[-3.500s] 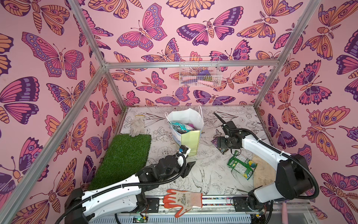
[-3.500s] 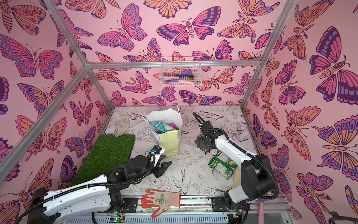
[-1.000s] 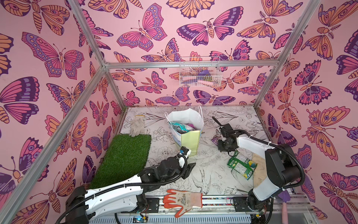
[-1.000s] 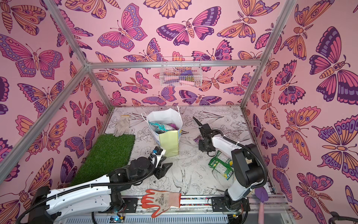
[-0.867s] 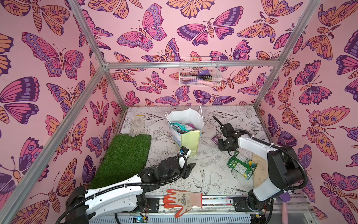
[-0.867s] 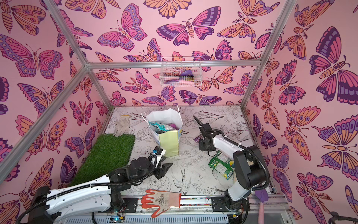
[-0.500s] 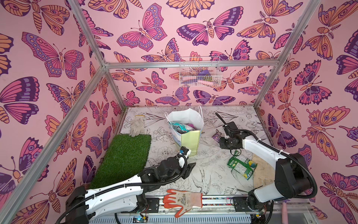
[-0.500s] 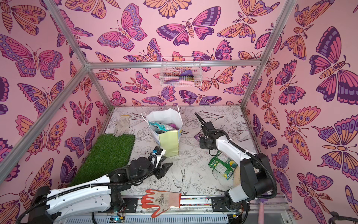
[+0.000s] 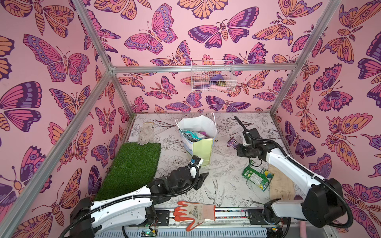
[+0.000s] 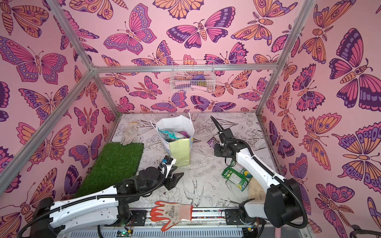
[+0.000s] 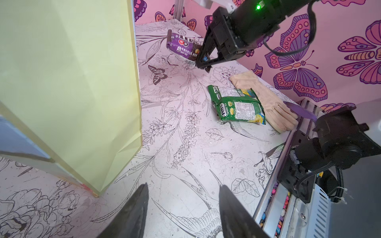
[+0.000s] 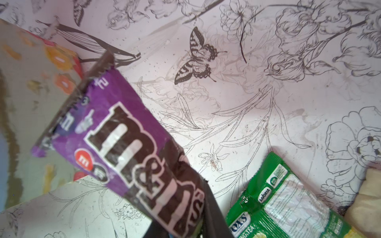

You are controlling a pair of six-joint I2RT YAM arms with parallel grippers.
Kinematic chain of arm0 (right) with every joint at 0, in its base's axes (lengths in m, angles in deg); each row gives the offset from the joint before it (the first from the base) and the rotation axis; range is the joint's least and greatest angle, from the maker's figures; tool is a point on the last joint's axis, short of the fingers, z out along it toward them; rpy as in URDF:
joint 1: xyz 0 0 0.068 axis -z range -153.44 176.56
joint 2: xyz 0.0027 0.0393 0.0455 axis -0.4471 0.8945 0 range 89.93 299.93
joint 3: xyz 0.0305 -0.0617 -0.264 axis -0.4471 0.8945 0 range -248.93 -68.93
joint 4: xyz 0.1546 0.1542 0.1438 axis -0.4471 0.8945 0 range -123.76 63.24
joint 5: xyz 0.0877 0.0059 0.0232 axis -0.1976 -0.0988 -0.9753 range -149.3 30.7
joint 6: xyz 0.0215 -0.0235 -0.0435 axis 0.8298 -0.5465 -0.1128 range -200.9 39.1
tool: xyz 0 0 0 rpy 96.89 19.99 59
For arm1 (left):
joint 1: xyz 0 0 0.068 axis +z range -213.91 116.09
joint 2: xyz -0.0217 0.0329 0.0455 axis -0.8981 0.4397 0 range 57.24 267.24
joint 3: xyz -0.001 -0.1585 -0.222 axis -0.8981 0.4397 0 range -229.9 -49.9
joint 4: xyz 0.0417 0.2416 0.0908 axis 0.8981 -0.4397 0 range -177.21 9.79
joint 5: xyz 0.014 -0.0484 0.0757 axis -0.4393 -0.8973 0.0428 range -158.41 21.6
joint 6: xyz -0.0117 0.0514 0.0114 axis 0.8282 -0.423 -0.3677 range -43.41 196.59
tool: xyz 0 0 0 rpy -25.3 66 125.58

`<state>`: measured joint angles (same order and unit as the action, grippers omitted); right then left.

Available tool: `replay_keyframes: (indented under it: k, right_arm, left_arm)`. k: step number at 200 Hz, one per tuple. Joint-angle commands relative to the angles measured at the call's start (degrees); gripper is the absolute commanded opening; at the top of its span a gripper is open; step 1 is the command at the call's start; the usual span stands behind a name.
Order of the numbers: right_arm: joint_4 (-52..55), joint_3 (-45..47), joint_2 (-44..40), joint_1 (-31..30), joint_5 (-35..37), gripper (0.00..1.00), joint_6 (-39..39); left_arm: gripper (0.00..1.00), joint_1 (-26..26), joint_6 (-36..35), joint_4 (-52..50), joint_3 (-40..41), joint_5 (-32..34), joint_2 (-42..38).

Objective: Place the snacks into the paper bag
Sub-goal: Pick up the snack from the middle-right of the table, then place the snack in the paper bag.

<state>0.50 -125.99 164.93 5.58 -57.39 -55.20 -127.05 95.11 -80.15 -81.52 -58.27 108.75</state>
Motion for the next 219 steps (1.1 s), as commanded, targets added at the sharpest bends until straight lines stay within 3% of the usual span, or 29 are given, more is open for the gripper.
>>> replay_keyframes:
  k: [1,132,219]
  right_arm:
    - [1.0,-2.6,-3.2,0.2,-1.4,0.17,0.6]
    - [0.8,-5.7,-14.8,0.3,-6.8,0.16,1.0]
    - [1.1,-10.4,-17.0,-0.8,-10.9,0.16,0.7]
  left_arm:
    - [0.57,-0.3,0.5,0.9,0.9,0.6,0.3]
    - [0.57,-0.3,0.4,1.6,0.7,0.4,0.8]
    - [0.57,-0.3,0.1,1.9,-0.2,0.0,2.1]
